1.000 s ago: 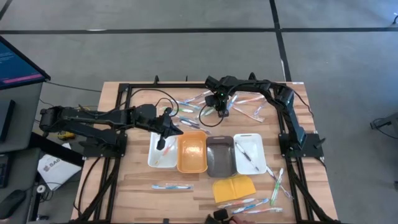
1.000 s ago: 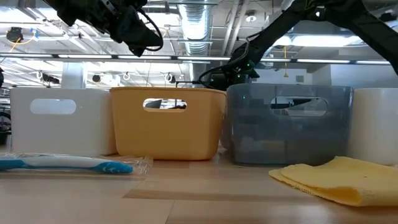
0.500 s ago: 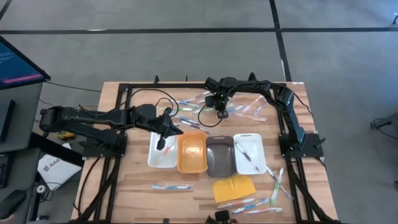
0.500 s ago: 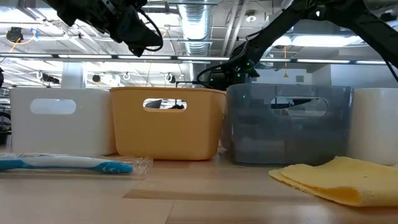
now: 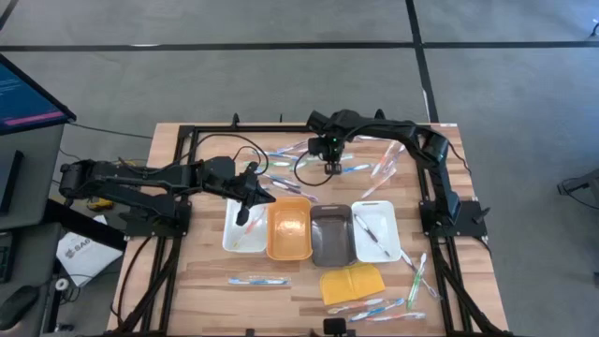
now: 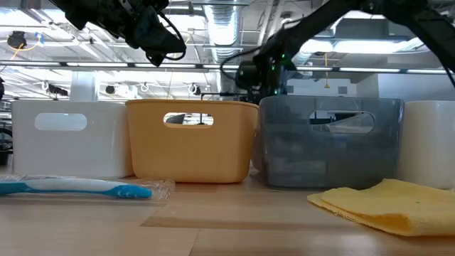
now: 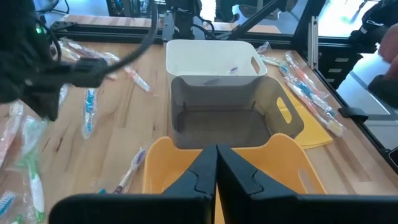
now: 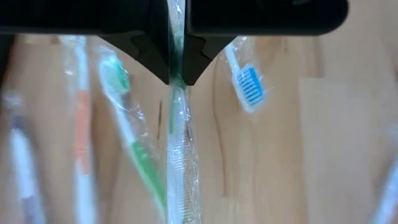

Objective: Pick & Place Toothbrushes
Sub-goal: Put the green toothbrush into the yellow bin

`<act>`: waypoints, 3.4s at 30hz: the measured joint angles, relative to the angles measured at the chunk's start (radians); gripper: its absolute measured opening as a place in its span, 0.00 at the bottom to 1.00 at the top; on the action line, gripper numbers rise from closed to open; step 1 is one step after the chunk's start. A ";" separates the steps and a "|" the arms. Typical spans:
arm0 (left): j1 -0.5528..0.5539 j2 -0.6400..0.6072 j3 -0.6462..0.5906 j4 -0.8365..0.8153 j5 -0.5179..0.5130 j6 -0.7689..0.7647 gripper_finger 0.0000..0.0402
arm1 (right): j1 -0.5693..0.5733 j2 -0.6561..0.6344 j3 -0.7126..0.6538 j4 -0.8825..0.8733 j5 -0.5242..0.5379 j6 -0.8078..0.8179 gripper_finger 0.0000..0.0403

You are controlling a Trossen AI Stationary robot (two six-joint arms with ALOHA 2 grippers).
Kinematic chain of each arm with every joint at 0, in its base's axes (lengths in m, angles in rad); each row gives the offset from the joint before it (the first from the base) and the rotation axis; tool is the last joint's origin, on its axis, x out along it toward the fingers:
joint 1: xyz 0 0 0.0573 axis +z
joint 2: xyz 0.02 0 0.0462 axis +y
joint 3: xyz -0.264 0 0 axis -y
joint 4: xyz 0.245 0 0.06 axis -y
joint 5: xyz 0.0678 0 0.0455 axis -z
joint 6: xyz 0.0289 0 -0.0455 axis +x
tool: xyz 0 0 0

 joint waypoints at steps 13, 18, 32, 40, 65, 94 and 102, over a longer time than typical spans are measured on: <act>0.000 0.000 0.000 0.000 0.000 -0.006 0.00 | 0.084 -0.222 0.002 0.003 -0.033 0.071 0.01; 0.000 0.000 0.000 0.000 0.018 -0.007 0.00 | 0.183 -0.289 0.002 0.018 -0.027 -0.075 0.01; -0.030 -0.182 0.002 -0.038 0.085 -0.052 0.00 | 0.477 -0.259 0.002 0.046 -0.021 -0.561 0.01; -0.098 -0.229 0.000 -0.031 0.085 -0.059 0.00 | 0.583 -0.205 0.005 0.156 -0.022 -0.576 0.02; -0.118 -0.220 0.000 -0.026 0.081 -0.058 0.00 | 0.629 -0.099 0.003 0.255 -0.038 -0.429 0.01; -0.149 -0.220 0.000 -0.033 0.082 -0.105 0.00 | 0.606 -0.013 0.002 0.270 0.024 -0.386 0.01; -0.152 -0.220 0.000 -0.033 0.082 -0.105 0.00 | 0.605 -0.015 0.003 0.309 0.023 -0.377 0.13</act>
